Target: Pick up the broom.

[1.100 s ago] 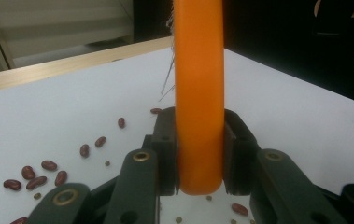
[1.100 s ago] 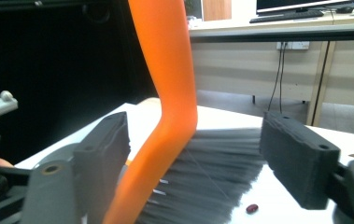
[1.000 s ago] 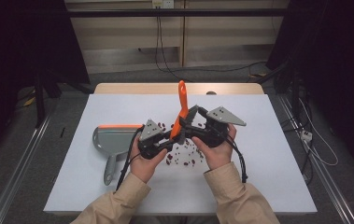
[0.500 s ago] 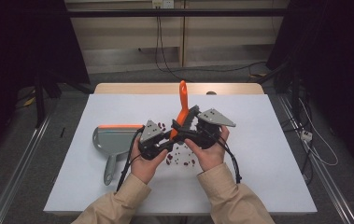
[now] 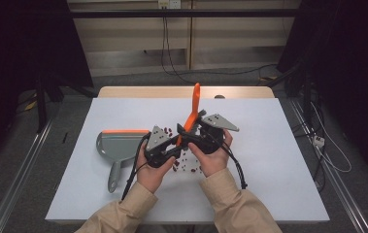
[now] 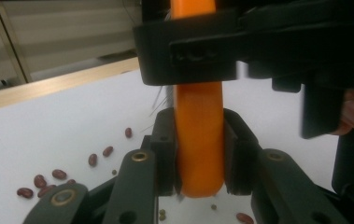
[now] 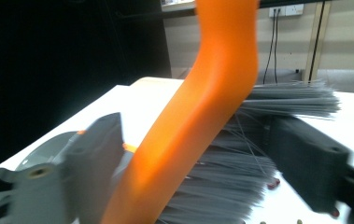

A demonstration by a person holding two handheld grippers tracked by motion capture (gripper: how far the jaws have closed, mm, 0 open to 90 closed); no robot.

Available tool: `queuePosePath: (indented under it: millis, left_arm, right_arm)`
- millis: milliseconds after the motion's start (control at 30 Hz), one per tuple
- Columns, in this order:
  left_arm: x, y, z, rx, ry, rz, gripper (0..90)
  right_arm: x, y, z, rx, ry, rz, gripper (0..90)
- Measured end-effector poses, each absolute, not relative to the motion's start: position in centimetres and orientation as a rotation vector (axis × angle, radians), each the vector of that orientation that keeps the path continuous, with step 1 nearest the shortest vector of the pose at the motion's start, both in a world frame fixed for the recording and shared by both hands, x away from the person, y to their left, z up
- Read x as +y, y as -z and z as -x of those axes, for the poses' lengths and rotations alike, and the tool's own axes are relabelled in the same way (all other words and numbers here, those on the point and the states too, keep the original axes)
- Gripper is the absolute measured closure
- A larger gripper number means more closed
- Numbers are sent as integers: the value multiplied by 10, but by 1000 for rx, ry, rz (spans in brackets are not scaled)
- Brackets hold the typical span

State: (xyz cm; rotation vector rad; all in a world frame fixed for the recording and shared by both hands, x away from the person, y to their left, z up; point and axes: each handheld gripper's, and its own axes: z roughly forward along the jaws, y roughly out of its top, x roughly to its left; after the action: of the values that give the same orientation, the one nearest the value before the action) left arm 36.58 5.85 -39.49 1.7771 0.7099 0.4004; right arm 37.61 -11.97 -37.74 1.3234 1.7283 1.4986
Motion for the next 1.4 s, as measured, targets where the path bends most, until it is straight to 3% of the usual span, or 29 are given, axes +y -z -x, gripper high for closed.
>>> queuePosePath:
  millis: [333,567,633,667,767,1033,1400]
  left_arm:
    - [51,391,-361,668,-482,-1797,661]
    - [47,394,-365,697,-452,-1798,572]
    - [49,394,-367,687,-415,-1784,613]
    - [50,393,-367,682,-424,-1781,633]
    - [56,393,-370,694,-424,-1786,518]
    - [64,390,-373,702,-396,-1789,323]
    - [80,386,-375,702,-390,-1786,211]
  right_arm:
    - [-126,372,-373,1675,-1629,-1434,469]
    - [-126,367,-371,1667,-1654,-1513,650]
    - [-127,366,-373,1691,-1652,-1495,694]
    - [-128,366,-374,1692,-1610,-1464,695]
    - [-139,367,-379,1705,-1614,-1486,696]
    - [-169,363,-382,1785,-1541,-1425,695]
    - [-209,366,-381,1860,-1435,-1453,695]
